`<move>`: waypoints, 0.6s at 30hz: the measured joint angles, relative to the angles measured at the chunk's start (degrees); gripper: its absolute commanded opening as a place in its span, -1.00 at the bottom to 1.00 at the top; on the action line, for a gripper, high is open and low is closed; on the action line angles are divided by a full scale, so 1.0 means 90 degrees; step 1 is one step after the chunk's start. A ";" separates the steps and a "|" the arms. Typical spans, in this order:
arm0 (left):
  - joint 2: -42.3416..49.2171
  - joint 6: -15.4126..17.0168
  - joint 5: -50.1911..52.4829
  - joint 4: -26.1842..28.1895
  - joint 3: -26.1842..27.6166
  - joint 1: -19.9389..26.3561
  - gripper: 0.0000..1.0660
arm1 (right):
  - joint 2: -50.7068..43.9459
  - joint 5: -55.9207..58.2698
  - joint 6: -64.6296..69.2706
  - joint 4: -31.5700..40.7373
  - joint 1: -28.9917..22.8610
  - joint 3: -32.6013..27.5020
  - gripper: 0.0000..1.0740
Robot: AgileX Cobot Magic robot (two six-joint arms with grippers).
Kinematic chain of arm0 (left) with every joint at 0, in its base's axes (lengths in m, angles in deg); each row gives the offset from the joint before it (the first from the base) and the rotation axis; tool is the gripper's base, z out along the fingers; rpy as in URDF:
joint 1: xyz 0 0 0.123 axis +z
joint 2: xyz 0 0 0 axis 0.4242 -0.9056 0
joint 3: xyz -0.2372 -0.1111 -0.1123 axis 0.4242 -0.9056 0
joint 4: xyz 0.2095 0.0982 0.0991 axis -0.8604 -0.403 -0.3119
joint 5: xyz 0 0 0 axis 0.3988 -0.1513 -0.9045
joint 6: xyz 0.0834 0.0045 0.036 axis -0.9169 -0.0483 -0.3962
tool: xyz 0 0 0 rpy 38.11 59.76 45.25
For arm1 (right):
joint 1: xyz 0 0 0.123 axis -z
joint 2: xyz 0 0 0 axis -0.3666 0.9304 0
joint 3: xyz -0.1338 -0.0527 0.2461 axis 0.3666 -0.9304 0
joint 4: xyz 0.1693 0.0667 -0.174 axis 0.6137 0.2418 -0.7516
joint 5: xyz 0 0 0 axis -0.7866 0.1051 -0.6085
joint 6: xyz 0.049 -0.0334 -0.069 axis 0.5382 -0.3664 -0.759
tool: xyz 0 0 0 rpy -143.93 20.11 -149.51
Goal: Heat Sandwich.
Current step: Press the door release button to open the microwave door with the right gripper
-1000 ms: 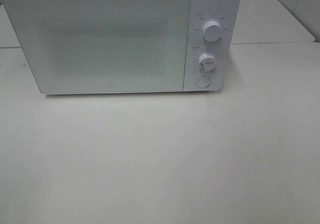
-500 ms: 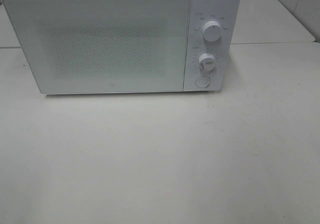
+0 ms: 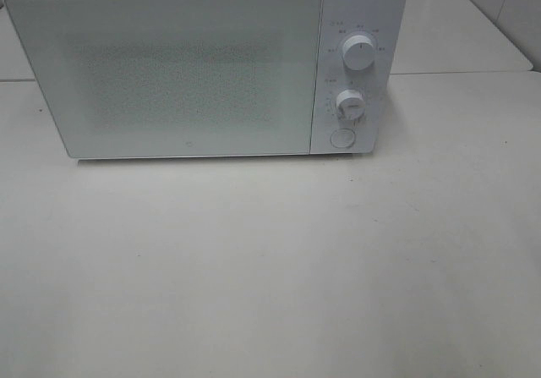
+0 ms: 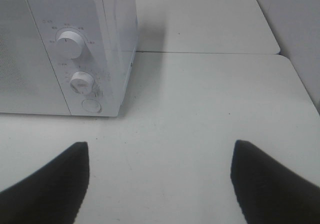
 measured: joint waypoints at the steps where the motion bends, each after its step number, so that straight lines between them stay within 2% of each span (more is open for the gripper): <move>1: 0.0000 0.0000 0.0000 0.0000 0.0000 0.0000 0.83 | 0.0000 0.0000 0.0000 0.0000 0.0000 0.0000 0.42; 18: 0.0000 0.0000 0.0000 0.0000 0.0000 0.0000 0.83 | 0.2426 -0.2292 0.0000 0.0013 0.0000 -0.0019 0.42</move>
